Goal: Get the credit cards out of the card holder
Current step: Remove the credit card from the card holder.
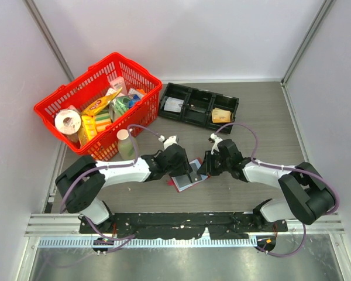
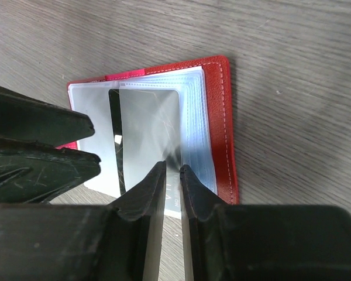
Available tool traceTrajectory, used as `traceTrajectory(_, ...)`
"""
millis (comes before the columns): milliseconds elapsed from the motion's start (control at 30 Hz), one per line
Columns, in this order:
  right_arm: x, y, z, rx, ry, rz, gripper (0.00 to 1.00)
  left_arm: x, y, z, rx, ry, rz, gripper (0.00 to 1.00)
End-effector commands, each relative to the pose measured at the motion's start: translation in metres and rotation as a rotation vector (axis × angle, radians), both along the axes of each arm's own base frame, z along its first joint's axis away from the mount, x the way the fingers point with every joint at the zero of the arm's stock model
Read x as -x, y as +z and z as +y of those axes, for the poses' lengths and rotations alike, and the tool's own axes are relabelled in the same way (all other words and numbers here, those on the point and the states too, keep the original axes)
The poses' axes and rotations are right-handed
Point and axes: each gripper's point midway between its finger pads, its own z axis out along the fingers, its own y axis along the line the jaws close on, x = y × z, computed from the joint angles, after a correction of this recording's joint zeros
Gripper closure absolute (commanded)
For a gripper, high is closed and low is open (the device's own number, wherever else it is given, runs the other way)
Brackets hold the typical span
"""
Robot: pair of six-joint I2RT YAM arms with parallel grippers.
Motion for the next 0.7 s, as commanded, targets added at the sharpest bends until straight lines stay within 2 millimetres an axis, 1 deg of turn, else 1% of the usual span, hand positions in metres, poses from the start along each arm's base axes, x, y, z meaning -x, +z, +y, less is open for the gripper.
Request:
traceTrajectory(0, 0.017, -0.012, -0.004, 0.010, 0.007, 0.043, 0.79, -0.005, 0.000, -0.012, 0.075, 0.021, 0.007, 0.52)
traceTrajectory(100, 0.018, -0.014, -0.004, 0.013, 0.002, 0.044, 0.79, -0.007, -0.006, -0.012, 0.069, 0.038, 0.013, 0.52)
traceTrajectory(233, 0.017, -0.013, -0.004, 0.011, 0.001, 0.042, 0.79, -0.012, -0.012, -0.006, 0.059, 0.077, 0.008, 0.52)
traceTrajectory(333, 0.017, -0.012, -0.004, 0.011, -0.002, 0.040, 0.79, -0.014, -0.015, -0.004, 0.076, 0.096, 0.019, 0.54)
traceTrajectory(667, 0.019, -0.014, -0.006, 0.015, -0.004, 0.042, 0.79, -0.007, -0.029, 0.005, 0.159, 0.140, 0.071, 0.57)
